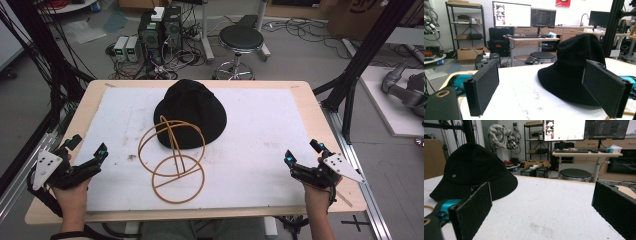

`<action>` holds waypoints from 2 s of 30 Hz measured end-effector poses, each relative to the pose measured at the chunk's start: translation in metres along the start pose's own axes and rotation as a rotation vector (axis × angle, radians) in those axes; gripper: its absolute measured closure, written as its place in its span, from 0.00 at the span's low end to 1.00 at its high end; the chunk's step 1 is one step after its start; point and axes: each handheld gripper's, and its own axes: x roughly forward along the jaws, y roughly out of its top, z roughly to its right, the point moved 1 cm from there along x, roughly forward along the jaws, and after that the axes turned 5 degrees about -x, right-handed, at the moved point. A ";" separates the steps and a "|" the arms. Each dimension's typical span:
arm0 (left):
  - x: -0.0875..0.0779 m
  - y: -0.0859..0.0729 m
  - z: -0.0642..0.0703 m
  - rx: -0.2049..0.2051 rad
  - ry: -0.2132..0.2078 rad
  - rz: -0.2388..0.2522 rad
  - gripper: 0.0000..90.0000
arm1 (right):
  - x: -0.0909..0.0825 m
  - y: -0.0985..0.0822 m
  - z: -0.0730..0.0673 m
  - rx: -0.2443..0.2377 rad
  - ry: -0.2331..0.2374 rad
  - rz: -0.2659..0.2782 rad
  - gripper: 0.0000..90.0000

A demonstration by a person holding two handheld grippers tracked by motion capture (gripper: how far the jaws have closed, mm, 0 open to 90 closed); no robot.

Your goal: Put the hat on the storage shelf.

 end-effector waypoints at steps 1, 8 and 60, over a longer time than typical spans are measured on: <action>0.000 0.000 0.000 0.000 0.000 0.000 0.16 | 0.000 0.000 0.000 0.002 0.001 -0.001 0.03; 0.001 0.001 0.000 -0.003 0.001 -0.003 0.16 | -0.002 0.000 0.000 0.003 0.001 -0.007 0.03; 0.138 0.111 0.033 0.115 -0.264 -0.143 0.15 | 0.003 -0.005 -0.004 -0.013 0.013 -0.039 0.03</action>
